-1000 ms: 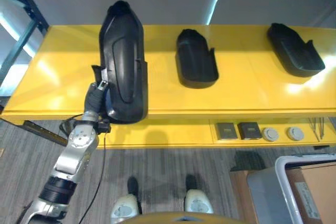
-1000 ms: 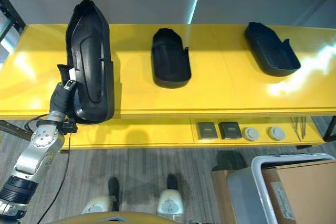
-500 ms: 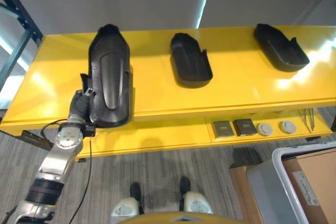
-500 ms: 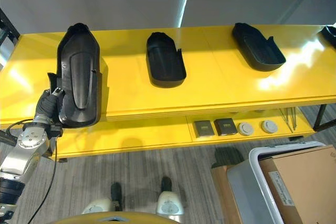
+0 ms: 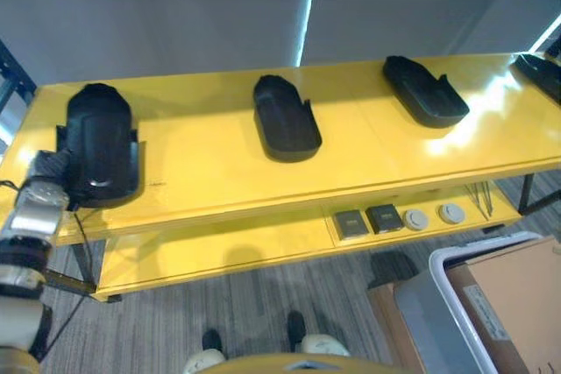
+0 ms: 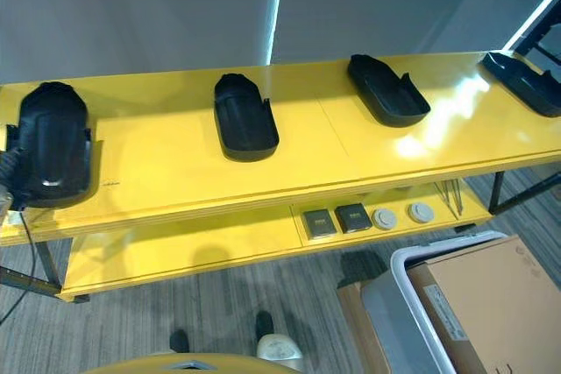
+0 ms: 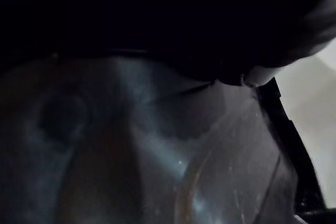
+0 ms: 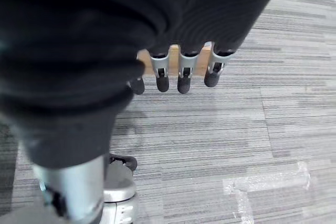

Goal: Move parts from the plastic box to the shelf.

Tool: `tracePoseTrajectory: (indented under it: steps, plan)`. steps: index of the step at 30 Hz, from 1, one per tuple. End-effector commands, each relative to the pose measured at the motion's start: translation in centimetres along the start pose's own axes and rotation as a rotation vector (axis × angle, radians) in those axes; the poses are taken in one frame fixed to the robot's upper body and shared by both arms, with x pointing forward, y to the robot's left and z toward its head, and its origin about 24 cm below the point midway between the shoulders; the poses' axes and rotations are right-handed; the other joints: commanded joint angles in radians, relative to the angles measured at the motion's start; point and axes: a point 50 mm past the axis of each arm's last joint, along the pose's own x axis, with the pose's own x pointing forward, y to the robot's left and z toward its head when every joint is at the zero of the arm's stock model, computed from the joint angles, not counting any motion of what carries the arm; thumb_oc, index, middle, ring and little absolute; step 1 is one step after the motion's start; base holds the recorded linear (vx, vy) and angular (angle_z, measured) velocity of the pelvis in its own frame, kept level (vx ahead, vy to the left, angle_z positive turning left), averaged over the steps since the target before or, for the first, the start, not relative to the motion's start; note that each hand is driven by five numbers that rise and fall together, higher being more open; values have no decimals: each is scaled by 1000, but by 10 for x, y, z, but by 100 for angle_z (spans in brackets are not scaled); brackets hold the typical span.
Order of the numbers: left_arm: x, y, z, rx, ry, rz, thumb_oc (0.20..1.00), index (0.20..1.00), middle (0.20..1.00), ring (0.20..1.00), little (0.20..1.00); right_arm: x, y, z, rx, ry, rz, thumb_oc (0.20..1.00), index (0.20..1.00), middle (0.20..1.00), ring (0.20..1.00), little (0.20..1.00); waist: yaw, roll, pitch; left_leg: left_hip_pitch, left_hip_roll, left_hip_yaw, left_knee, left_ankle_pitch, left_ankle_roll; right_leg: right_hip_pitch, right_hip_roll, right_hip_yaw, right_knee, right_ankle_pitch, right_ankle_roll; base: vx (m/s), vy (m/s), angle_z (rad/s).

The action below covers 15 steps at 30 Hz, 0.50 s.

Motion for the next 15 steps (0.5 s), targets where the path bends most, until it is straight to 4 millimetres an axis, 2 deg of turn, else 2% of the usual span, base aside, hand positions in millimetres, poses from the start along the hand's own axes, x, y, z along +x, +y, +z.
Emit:
tracePoseTrajectory:
  steps: [1,6,11,15]
  plan:
    - [5,43,33,25,-88,103,200,200,200,200,200,-3,-19,-2,-64,21,-30,1000,1000,1000,1000,1000,-19,14,24,-81,-36,14,149,-105,86,-54,14,56,122,-65,45,31,24,-3]
    - [8,50,26,86,-53,117,200,200,200,200,200,-3,-21,-6,-74,32,-28,1000,1000,1000,1000,1000,-26,11,29,-83,-36,17,164,-114,92,-56,14,64,131,-66,47,47,17,-8]
    - [8,42,29,176,-87,135,200,200,200,200,200,-3,-20,-9,-72,36,-24,1000,1000,1000,1000,1000,-27,2,29,-85,-39,17,174,-122,97,-52,15,71,129,-65,50,40,12,-6]
    - [9,39,27,174,-67,181,200,200,200,200,200,-3,-20,-8,-73,29,-15,1000,1000,1000,1000,1000,-28,-7,36,-91,-37,22,180,-126,100,-56,16,76,128,-63,51,0,0,0]
